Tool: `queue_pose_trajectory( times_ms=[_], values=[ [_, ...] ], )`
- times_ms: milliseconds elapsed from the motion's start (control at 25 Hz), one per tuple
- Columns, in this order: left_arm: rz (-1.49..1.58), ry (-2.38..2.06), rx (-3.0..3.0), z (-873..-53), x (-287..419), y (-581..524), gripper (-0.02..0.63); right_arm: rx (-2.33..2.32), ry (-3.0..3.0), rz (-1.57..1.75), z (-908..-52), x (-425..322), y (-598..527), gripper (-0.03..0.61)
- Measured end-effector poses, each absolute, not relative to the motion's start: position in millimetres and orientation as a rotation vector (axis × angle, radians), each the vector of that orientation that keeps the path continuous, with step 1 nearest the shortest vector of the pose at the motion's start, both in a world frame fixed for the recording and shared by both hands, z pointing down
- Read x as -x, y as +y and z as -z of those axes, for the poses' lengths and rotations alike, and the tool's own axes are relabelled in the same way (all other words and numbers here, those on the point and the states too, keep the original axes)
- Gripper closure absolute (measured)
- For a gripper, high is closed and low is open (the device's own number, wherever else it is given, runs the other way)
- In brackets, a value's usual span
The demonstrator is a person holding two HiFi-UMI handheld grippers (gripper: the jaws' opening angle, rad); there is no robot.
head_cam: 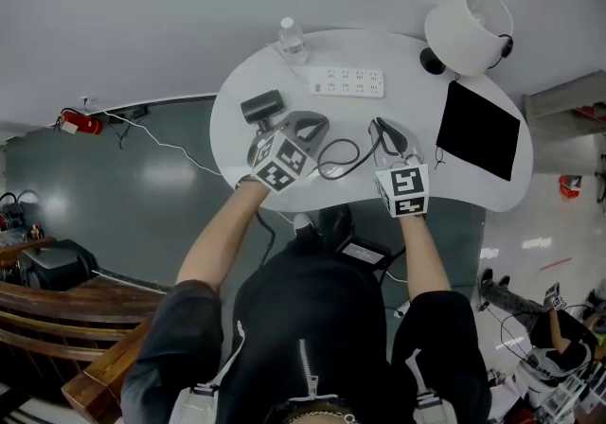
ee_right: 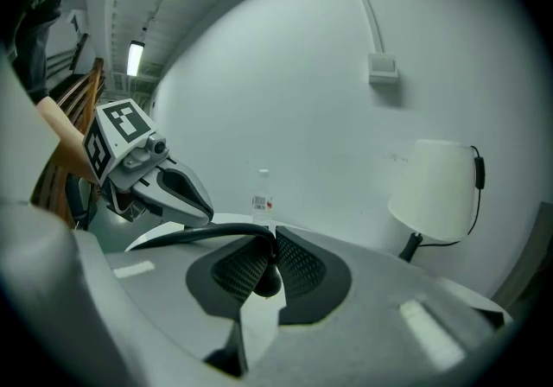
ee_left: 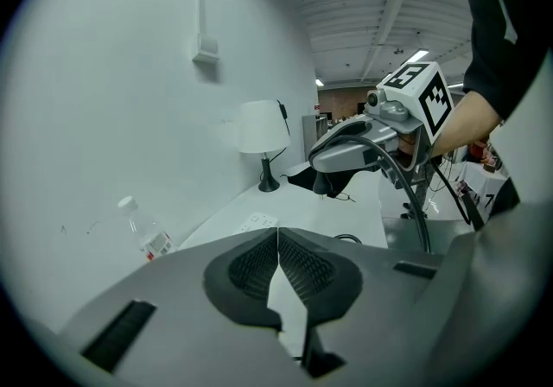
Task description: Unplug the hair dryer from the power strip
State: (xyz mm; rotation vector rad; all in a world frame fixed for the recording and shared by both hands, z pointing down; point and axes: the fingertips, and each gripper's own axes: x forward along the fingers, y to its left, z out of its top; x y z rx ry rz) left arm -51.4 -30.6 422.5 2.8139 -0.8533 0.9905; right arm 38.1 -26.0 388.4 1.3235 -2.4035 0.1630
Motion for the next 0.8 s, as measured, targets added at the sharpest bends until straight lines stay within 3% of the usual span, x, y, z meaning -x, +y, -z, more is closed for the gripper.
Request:
queue_pose_trajectory(
  times_ms=[800],
  values=[
    [-0.982,-0.881,-2.866,-399,71,19,0.600,-1.332,-2.408,-0.063,-360,-17,19,0.549]
  ],
)
